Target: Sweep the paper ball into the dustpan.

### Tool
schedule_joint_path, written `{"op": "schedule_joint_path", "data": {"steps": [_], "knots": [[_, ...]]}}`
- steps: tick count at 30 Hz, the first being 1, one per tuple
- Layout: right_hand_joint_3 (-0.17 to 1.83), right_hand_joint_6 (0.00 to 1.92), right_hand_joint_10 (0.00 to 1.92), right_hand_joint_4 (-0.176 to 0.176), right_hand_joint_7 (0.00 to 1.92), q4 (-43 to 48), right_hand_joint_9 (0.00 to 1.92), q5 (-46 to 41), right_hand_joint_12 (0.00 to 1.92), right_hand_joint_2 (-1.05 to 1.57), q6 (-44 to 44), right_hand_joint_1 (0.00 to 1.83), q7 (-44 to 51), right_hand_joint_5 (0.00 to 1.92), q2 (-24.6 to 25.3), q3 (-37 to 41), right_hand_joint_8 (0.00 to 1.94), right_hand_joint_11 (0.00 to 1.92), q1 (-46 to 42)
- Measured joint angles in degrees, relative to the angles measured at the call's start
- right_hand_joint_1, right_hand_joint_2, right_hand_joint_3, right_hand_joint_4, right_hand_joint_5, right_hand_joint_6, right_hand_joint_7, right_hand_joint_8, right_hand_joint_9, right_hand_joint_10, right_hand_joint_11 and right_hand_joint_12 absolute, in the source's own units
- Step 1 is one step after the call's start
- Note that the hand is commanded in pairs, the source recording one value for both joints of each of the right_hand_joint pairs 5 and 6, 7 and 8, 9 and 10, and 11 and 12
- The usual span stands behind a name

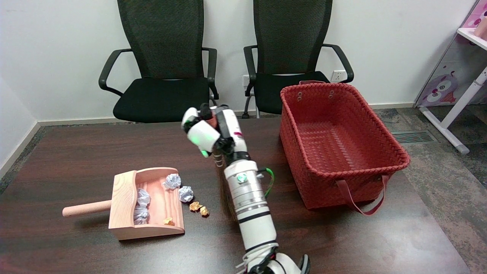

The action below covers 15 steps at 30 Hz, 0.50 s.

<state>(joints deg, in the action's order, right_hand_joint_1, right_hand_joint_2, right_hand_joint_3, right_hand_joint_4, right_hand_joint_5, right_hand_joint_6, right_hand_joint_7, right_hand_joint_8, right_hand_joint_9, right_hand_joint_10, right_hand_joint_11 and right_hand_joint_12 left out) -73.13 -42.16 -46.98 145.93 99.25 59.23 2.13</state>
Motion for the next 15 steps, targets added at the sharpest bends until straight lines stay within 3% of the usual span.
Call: {"op": "schedule_joint_path", "data": {"steps": [15], "knots": [[1.41, 1.92, 1.92, 0.031, 1.92, 0.81, 1.92, 25.73, 1.92, 1.41, 12.31, 0.56, 0.67, 1.92, 11.28, 10.72, 1.92, 1.92, -3.14]]}}
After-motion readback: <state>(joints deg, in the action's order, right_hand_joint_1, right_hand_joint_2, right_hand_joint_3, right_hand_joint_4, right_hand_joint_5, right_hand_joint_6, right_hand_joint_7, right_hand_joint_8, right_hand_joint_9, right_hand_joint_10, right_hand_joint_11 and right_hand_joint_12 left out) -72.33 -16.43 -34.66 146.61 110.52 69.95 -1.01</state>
